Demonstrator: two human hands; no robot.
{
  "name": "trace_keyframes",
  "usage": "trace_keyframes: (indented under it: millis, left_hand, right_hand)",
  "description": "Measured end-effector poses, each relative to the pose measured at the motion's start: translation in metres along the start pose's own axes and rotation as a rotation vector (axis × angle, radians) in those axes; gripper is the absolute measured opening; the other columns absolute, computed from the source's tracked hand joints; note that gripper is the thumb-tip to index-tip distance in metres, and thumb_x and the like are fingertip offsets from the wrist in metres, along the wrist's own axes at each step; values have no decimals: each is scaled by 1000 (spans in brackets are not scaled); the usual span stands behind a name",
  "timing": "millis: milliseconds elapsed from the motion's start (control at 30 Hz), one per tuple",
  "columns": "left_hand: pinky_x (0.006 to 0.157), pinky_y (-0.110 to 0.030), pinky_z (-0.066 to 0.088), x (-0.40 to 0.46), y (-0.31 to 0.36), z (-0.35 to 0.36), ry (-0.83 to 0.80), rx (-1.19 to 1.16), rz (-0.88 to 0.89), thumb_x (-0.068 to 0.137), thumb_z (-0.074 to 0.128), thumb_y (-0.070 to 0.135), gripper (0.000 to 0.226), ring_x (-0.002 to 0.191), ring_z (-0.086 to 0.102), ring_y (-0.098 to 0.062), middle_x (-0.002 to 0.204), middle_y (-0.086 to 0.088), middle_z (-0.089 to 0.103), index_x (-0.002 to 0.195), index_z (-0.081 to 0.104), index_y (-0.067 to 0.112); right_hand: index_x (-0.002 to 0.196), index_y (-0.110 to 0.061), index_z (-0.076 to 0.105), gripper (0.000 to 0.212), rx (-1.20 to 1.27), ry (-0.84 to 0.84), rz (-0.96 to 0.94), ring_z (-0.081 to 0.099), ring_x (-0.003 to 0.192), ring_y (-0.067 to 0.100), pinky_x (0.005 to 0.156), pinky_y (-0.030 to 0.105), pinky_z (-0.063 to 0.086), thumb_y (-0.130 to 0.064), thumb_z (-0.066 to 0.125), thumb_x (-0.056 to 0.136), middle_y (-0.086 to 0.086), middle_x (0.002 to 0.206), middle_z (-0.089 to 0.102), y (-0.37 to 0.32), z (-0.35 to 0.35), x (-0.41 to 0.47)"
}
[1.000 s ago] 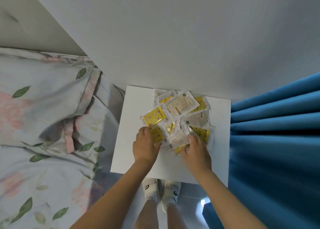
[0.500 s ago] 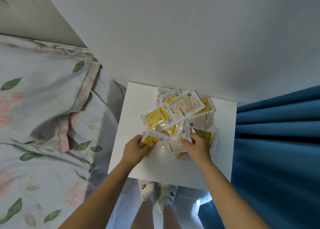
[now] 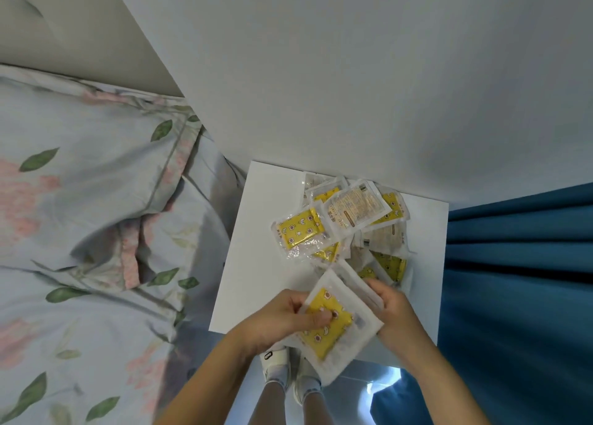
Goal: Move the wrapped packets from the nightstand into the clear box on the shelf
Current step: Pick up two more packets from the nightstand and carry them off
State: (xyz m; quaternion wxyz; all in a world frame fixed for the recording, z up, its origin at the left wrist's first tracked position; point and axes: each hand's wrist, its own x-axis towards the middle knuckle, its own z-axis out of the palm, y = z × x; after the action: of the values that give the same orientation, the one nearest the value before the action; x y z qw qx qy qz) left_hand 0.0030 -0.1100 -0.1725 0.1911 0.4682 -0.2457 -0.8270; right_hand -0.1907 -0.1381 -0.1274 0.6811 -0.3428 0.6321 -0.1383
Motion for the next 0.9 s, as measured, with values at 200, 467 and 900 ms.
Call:
trace_keyframes:
  millis: [200,467,900]
  left_hand:
    - [53,-23,54,-15,-8,-25,337,-289,50,81,72,27,19,57,69,-14,69,-6,73,78,70,9]
    - [52,-24,56,-48,-30,-62,576,-461,152,40,88,58,64,59,69,-15,77,-11,73,82,73,12]
    - [61,-25,57,-56,-27,-59,675,-354,219,72,69,53,51,76,70,-17,91,-2,75,111,65,21]
  right_hand:
    - [102,-21,63,26,-613,-30,-115,66,88,14,84,36,56,-36,42,100,-2,94,69,-37,2,52]
    - [151,-27,16,76,-1520,59,-319,19,143,29,114,45,23,-10,59,91,1,157,26,-71,-23,154]
    - [136,-26,50,57,-1697,50,-375,46,122,25,102,36,30,-44,66,84,3,129,55,-70,-38,149]
